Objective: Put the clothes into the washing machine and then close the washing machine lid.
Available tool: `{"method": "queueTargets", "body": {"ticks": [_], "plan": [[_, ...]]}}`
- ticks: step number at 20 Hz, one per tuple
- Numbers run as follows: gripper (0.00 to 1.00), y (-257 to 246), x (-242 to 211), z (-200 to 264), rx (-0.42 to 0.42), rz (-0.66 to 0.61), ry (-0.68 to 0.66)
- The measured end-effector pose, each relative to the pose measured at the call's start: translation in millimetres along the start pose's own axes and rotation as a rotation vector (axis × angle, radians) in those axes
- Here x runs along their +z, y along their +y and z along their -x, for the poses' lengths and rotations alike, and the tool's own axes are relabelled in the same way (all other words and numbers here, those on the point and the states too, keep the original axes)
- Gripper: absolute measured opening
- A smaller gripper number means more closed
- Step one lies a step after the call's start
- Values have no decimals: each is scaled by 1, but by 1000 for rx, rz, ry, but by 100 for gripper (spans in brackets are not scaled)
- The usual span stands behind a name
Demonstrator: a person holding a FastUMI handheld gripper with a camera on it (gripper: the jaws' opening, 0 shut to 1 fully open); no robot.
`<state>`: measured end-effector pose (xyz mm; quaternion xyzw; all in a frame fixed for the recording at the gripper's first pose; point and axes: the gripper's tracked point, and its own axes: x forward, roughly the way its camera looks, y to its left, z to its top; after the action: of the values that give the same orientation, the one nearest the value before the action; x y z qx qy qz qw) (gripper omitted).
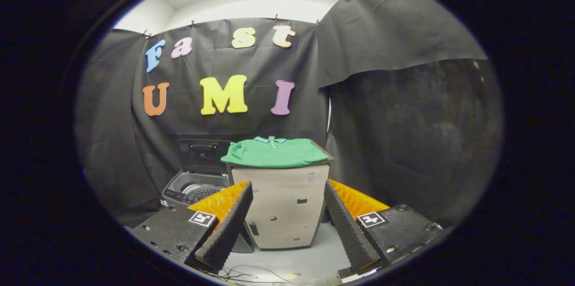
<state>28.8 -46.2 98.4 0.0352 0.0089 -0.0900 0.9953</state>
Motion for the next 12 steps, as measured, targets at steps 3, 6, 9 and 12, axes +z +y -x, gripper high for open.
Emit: {"method": "queueTargets", "body": {"ticks": [3, 6, 9, 12], "plan": [[100, 4, 34, -39, 0, -16, 0], [100, 13, 63, -85, 17, -44, 22], [100, 22, 93, -137, 49, -50, 27], [100, 32, 127, -196, 68, -32, 21]]}}
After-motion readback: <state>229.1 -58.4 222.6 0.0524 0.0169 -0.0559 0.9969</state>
